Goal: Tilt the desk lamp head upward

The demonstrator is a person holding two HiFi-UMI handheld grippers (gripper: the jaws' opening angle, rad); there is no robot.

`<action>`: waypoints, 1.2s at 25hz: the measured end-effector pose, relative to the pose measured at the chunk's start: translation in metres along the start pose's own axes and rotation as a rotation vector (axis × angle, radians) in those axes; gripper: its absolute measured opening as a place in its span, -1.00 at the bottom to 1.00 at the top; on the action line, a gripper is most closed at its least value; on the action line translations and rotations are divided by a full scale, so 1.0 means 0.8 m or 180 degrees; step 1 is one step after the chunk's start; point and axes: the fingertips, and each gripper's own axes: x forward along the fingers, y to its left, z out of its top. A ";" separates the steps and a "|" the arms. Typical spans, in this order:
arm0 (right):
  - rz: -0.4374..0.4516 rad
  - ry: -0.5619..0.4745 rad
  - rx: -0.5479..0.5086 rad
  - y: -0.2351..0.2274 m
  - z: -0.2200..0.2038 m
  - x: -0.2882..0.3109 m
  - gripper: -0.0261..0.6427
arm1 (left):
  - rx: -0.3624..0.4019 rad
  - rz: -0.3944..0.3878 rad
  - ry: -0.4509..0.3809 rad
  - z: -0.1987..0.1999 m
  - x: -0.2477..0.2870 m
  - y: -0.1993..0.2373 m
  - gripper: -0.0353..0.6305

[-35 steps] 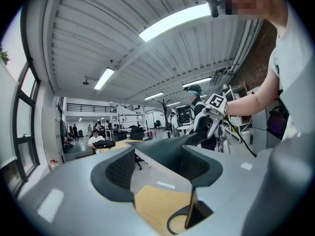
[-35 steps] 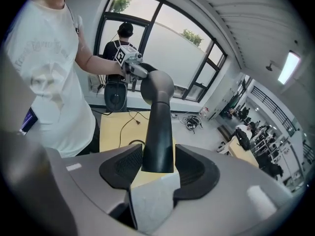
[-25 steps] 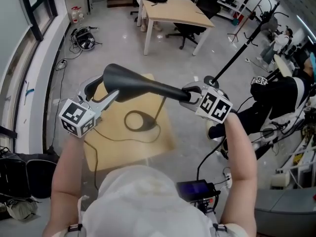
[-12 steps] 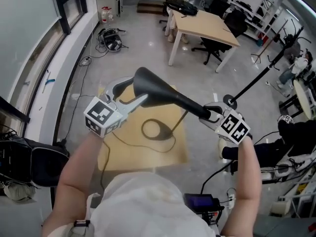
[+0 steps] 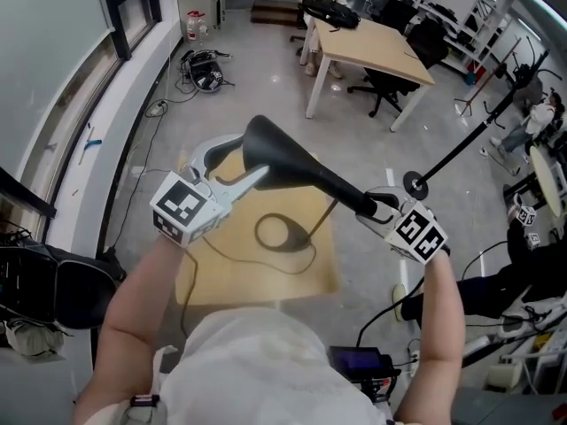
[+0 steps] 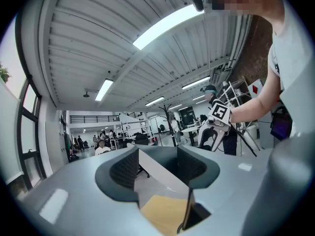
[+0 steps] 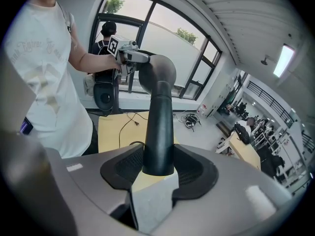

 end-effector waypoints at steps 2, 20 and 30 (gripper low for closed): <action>-0.0009 -0.0011 0.0015 0.003 -0.001 0.001 -0.31 | 0.0038 -0.0007 -0.0010 0.002 -0.002 -0.002 -0.16; -0.0053 -0.0177 0.0222 0.000 -0.004 0.008 -0.32 | 0.0395 -0.0009 -0.0087 0.048 0.011 -0.014 -0.20; -0.0040 -0.0225 0.0319 0.007 0.002 0.010 -0.32 | 0.0532 -0.0016 -0.0086 0.069 0.008 -0.021 -0.22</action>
